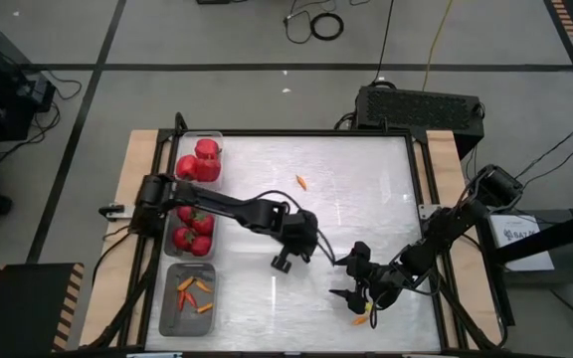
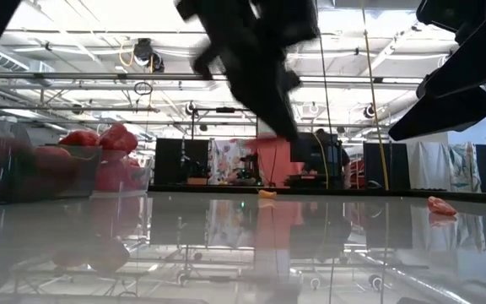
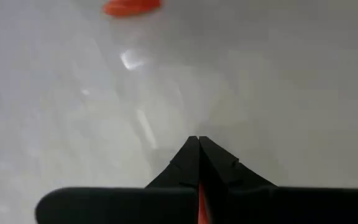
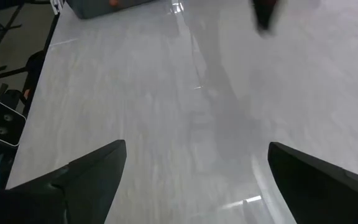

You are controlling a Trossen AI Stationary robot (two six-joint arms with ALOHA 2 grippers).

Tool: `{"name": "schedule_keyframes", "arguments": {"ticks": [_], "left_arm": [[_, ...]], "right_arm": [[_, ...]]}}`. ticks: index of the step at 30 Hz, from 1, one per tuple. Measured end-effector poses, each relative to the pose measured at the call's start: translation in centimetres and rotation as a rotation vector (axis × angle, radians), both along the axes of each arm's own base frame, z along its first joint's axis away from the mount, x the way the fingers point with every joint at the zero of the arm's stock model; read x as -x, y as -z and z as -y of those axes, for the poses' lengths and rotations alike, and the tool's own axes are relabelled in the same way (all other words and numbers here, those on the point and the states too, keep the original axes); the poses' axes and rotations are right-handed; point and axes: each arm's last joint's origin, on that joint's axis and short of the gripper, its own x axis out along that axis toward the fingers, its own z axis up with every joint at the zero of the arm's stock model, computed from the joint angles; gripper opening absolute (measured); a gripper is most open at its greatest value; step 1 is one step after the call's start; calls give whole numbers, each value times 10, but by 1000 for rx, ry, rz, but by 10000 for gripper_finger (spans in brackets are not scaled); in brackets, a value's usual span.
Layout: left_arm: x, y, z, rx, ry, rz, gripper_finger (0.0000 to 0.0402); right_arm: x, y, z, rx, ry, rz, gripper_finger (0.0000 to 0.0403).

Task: Sort produce into baskets
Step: Put the left red chili pepper into the bottom black transparent bin

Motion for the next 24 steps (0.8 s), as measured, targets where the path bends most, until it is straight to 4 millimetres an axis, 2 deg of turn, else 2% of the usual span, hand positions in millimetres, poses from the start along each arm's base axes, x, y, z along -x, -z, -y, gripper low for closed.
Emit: {"name": "schedule_keyframes", "arguments": {"ticks": [4, 10, 14, 18, 24], "left_arm": [[28, -36, 18, 92, -121, -84, 3], [84, -83, 58, 182, -223, -208, 2], [117, -106, 87, 183, -296, -160, 2], [150, -100, 116, 136, -379, -162, 1], [194, -77, 147, 57, -531, -236, 1]], "right_arm": [[0, 0, 0, 10, 3, 6, 384], [0, -1, 1, 51, 4, 20, 384], [-1, -2, 1, 77, 18, 47, 384], [-2, -3, 3, 88, 105, 90, 384], [-4, -5, 2, 114, 92, 111, 384]]}}
